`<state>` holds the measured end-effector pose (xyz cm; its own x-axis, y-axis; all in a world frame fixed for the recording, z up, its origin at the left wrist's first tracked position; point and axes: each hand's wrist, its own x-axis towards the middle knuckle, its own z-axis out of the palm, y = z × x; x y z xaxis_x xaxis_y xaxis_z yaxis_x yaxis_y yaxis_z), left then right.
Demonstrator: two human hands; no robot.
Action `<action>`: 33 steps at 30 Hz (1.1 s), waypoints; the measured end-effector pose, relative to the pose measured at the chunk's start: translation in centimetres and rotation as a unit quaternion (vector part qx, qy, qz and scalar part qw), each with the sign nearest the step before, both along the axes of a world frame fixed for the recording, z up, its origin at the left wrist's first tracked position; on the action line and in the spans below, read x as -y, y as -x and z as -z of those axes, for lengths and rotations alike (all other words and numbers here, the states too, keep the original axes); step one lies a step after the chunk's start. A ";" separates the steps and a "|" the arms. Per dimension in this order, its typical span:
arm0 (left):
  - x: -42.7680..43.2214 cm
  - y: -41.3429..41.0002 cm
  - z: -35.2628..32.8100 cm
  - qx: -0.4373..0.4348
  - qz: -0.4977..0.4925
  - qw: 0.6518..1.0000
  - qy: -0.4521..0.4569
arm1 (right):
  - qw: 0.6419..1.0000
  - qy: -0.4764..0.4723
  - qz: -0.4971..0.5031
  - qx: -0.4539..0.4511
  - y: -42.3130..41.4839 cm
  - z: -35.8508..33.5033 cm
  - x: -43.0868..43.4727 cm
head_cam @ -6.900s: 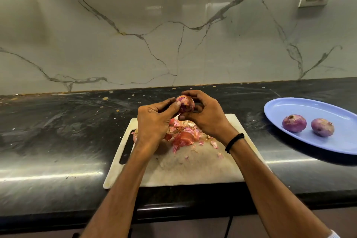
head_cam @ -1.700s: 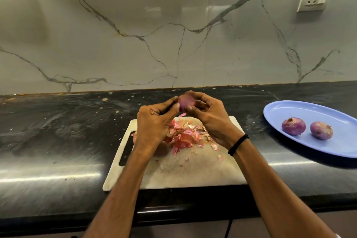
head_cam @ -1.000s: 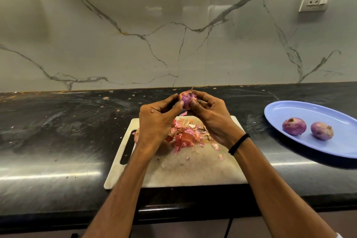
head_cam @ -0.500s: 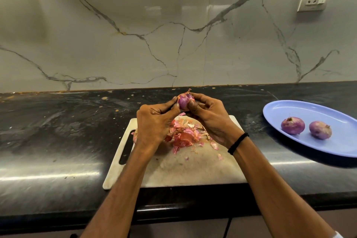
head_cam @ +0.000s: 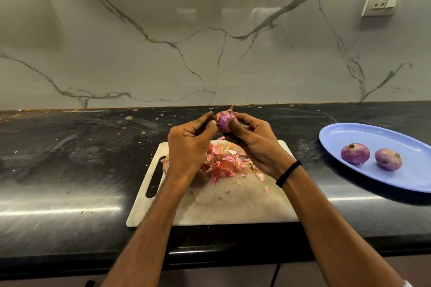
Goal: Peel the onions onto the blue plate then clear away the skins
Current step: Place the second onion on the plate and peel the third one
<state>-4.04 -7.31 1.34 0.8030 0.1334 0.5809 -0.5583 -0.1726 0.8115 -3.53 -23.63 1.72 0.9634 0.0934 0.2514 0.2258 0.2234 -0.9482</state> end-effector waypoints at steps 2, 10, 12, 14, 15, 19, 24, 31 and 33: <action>0.0 0.1 -0.1 0.008 0.008 1.000 0.001 | 1.000 0.004 0.004 0.004 0.0 0.0 -0.1; 0.2 0.2 0.2 0.058 -0.048 0.996 -0.045 | 0.999 0.036 0.030 0.016 -0.2 0.3 -0.3; 0.3 0.4 0.2 0.061 -0.053 0.996 -0.049 | 0.999 0.040 0.032 0.019 -0.1 0.3 -0.3; 0.4 0.6 0.1 0.067 -0.053 0.995 -0.056 | 0.999 0.042 0.030 0.018 0.0 0.2 -0.3; 0.4 0.7 0.0 0.071 -0.051 0.994 -0.058 | 0.999 0.040 0.025 0.015 0.1 0.2 -0.3; 0.1 0.7 -0.1 0.074 -0.055 0.994 -0.067 | 0.999 0.032 0.007 0.003 0.5 -0.1 -0.5; -0.2 0.4 -0.3 0.024 -0.076 0.997 0.014 | 0.998 -0.043 -0.040 -0.028 0.7 -0.4 -0.5; 0.0 0.4 -0.4 0.014 -0.054 0.998 0.032 | 0.994 -0.087 -0.045 -0.049 0.8 -0.7 -0.2; 0.1 0.5 -0.5 0.002 -0.015 1.000 0.024 | 0.992 -0.105 -0.053 -0.051 0.8 -0.7 -0.2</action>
<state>-4.49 -7.41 1.82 0.7966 0.1846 0.5757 -0.5561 -0.1496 0.8175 -4.34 -23.46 2.42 0.9726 0.1507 0.1769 0.0953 0.4357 -0.8950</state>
